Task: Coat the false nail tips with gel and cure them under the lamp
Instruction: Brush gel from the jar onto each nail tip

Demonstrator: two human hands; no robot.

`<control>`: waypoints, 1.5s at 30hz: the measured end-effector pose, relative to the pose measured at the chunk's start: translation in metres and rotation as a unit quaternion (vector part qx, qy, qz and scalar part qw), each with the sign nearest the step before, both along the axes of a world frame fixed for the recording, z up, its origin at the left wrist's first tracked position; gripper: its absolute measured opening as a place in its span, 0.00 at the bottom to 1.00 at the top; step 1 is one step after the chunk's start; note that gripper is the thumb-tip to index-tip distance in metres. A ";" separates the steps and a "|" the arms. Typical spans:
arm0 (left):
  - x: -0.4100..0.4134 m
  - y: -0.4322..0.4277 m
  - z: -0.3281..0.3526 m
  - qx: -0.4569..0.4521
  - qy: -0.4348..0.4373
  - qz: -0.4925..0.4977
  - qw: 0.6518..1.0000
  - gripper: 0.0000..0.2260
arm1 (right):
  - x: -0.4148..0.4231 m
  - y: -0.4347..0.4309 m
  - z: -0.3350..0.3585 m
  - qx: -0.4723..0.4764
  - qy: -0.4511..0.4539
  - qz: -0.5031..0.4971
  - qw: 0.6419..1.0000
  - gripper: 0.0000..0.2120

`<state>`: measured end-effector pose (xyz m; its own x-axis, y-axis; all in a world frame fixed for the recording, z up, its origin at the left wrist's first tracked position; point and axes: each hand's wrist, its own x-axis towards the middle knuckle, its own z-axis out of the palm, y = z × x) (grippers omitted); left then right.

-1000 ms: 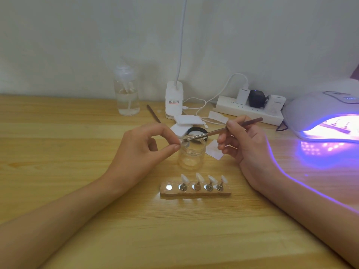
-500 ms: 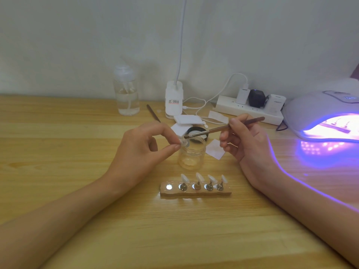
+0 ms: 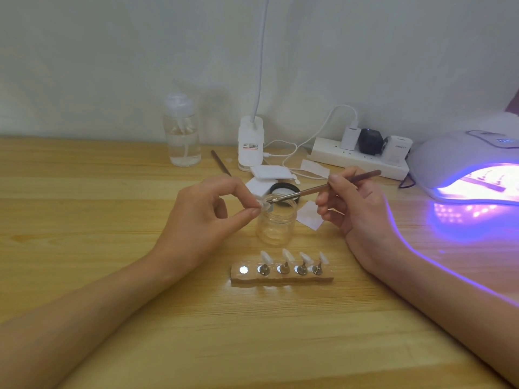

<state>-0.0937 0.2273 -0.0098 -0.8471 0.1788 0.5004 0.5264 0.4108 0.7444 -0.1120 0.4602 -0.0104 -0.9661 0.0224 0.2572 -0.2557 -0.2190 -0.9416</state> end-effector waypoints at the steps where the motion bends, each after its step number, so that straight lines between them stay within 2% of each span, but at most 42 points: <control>1: 0.000 0.000 0.000 0.001 -0.001 -0.001 1.000 0.06 | 0.000 0.000 0.000 -0.009 0.003 0.004 1.000 0.06; 4: 0.000 0.000 0.000 0.005 -0.001 -0.008 1.000 0.06 | 0.002 -0.001 0.002 -0.005 0.018 0.033 0.999 0.06; 9: 0.000 0.001 0.000 0.009 -0.005 -0.010 1.000 0.07 | -0.001 0.001 0.000 -0.003 -0.003 -0.007 1.000 0.06; 13: 0.000 0.001 0.000 0.014 -0.007 -0.011 1.000 0.06 | 0.000 -0.001 0.001 -0.006 0.015 0.026 1.000 0.06; 18: 0.000 0.002 0.000 0.016 -0.014 -0.012 1.000 0.06 | -0.001 0.001 -0.001 -0.010 -0.004 0.000 1.000 0.06; 22: 0.000 0.002 0.000 0.017 -0.016 -0.013 1.000 0.06 | 0.000 -0.001 0.000 -0.004 0.013 0.030 0.999 0.06; 27: 0.001 0.002 0.000 0.014 -0.023 -0.011 1.000 0.06 | -0.001 0.001 -0.001 -0.016 0.001 -0.001 1.000 0.06; 31: 0.000 0.002 0.001 0.024 -0.042 -0.015 0.999 0.06 | 0.001 -0.001 0.000 -0.007 0.020 0.030 0.999 0.06; 35: 0.000 0.003 0.001 0.028 -0.060 -0.021 0.998 0.06 | 0.000 0.000 -0.001 -0.011 0.002 -0.005 1.000 0.07; 39: -0.002 0.003 0.002 0.044 -0.089 -0.028 0.995 0.06 | 0.002 -0.001 0.001 -0.015 0.024 0.028 0.999 0.05; 42: -0.003 0.004 0.002 0.057 -0.109 -0.030 0.992 0.06 | 0.002 -0.002 0.000 0.007 0.013 0.003 1.000 0.06; 45: -0.003 0.004 0.002 0.058 -0.120 -0.030 0.991 0.06 | 0.003 -0.001 0.001 -0.014 0.014 -0.008 1.000 0.08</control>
<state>-0.0969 0.2311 -0.0073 -0.9336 0.1862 0.3062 0.3498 0.2881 0.8914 -0.1095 0.4591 -0.0099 -0.9578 0.0459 0.2836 -0.2862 -0.2409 -0.9274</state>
